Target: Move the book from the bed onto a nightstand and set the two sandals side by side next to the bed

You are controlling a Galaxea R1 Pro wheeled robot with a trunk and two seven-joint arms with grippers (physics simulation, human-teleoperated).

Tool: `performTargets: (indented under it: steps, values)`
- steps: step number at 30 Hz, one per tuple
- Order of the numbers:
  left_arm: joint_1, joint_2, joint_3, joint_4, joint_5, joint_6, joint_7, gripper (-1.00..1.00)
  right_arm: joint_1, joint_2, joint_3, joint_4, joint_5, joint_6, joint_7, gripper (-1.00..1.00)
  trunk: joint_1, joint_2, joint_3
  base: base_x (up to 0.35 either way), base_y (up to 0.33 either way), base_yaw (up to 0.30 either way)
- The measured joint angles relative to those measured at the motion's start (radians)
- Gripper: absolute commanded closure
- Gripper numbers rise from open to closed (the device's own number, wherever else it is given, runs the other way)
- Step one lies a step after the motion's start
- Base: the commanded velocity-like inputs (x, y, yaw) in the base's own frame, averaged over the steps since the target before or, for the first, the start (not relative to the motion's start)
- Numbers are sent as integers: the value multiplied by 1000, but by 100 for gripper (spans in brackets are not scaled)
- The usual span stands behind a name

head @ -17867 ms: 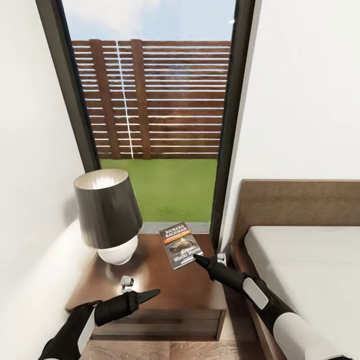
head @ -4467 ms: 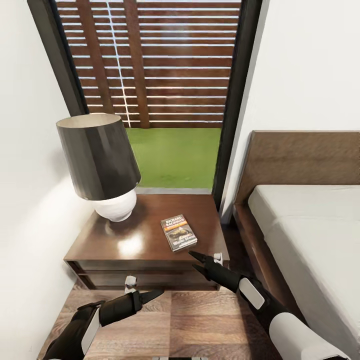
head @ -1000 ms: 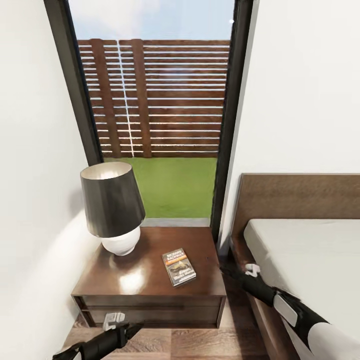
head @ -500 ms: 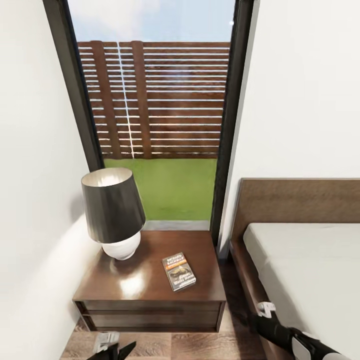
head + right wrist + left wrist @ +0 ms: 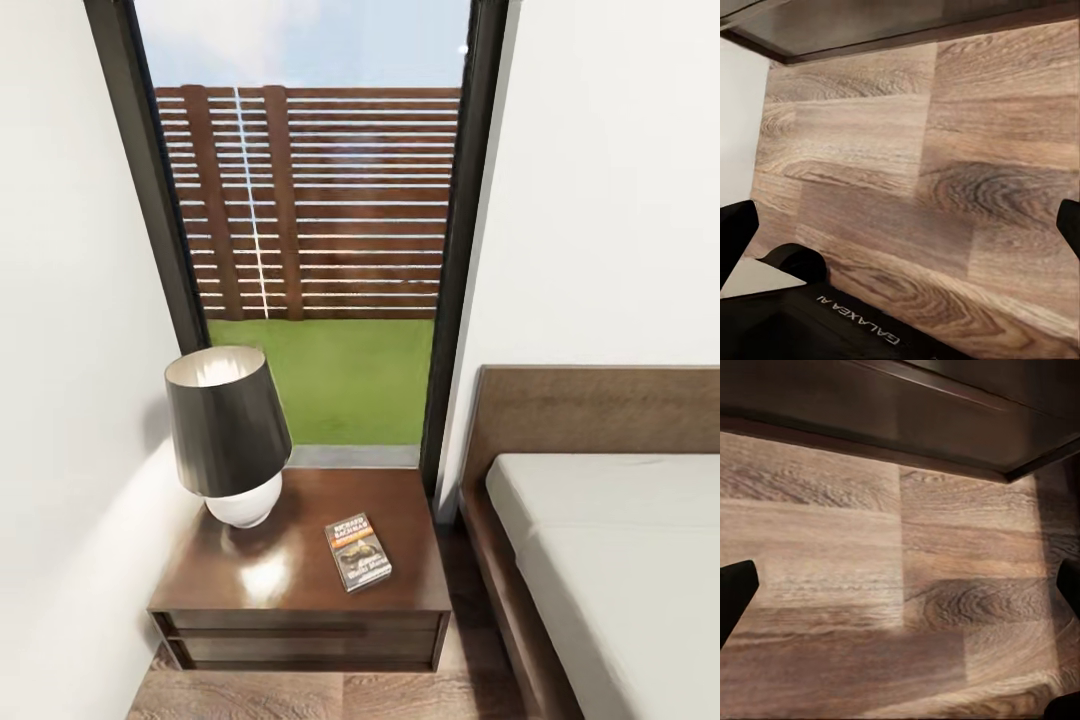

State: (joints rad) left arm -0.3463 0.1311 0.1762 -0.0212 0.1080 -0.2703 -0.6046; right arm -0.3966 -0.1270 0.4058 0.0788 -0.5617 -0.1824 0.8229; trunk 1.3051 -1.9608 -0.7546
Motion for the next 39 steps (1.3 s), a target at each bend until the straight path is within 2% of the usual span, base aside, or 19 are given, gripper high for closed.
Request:
performTargets:
  steps: [3, 6, 10, 16, 25, 39]
  values:
    - [20, -1, -1, 0, -9, 0, 58, -100, 16, 3, -1, 0, 0, 0, -25, -100, -12, 21, 9, 0, 0, 0]
    - [51, -8, -4, 0, -13, 0, 171, -100, 22, 4, -1, -1, 1, 1, -48, -100, -23, 42, 19, 0, 0, 0]
    - [72, -13, -3, 0, -15, -1, 228, -100, 23, 5, -1, -1, 2, 2, -54, -100, -38, 70, 31, 0, 0, 0]
    - [82, -15, -7, 0, -16, -8, 243, -100, 24, 5, -2, -1, 1, 2, -55, -100, -61, 112, 50, 0, 0, 0]
    - [83, -15, -36, 0, -15, -10, 245, -100, 24, 5, -2, -1, 0, 2, -56, -100, -96, 175, 78, 0, 0, 0]
    - [83, -14, -37, 1, -11, -10, 248, -100, 24, 6, -2, -1, 0, 2, -56, -100, -96, 175, 79, 0, 0, 0]
